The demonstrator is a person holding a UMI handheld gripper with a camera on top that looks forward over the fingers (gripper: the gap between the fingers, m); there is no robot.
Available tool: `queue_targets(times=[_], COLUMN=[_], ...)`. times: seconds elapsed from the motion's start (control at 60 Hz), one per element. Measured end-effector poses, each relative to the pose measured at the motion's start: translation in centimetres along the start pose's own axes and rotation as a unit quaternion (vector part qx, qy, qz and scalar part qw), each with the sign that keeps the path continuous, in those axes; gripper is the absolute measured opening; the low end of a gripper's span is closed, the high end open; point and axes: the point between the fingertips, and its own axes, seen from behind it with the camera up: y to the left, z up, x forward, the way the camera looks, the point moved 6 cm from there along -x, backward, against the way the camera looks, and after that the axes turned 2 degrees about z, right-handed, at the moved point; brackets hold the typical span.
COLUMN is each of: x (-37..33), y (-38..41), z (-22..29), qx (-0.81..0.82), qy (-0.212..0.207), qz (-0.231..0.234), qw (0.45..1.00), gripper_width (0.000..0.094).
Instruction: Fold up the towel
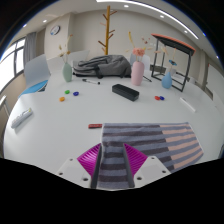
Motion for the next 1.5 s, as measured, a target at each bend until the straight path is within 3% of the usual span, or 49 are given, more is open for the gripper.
queue_targets(times=[0.033,0.05,0.117,0.267,0.5,0.717,0.95,1.35,1.4,1.433,1.5], x=[0.1,0.1,0.1,-0.9,-7.7,-10.7,-8.5,-2.9,-2.9,-3.0,-4.1], y=[-0.4,-0.8,-0.5,1.3,1.7,-6.3,-15.5,-20.7,-20.8,-21.0,-21.1], z=[0.1,0.2,0.2,0.7,7.5,10.9,8.7,2.2,1.8,1.7,2.1], qx=[-0.005,-0.009,-0.026,0.017,0.064,0.074,0.03,0.012,0.011,0.013,0.014], qy=[0.004,0.004,0.014,0.038,-0.012,-0.035,-0.02,0.007,0.008,0.009,0.01], qz=[-0.017,-0.031,-0.036,0.012,0.078,0.028,-0.05,-0.077,-0.08,-0.085,-0.09], qw=[1.0,0.999,0.999,0.999,0.995,0.996,0.998,0.997,0.997,0.996,0.996], gripper_width=[0.0145,0.0066,0.0046,0.0027,0.0027,0.0027,0.0027,0.0029,0.0054,0.0142,0.0496])
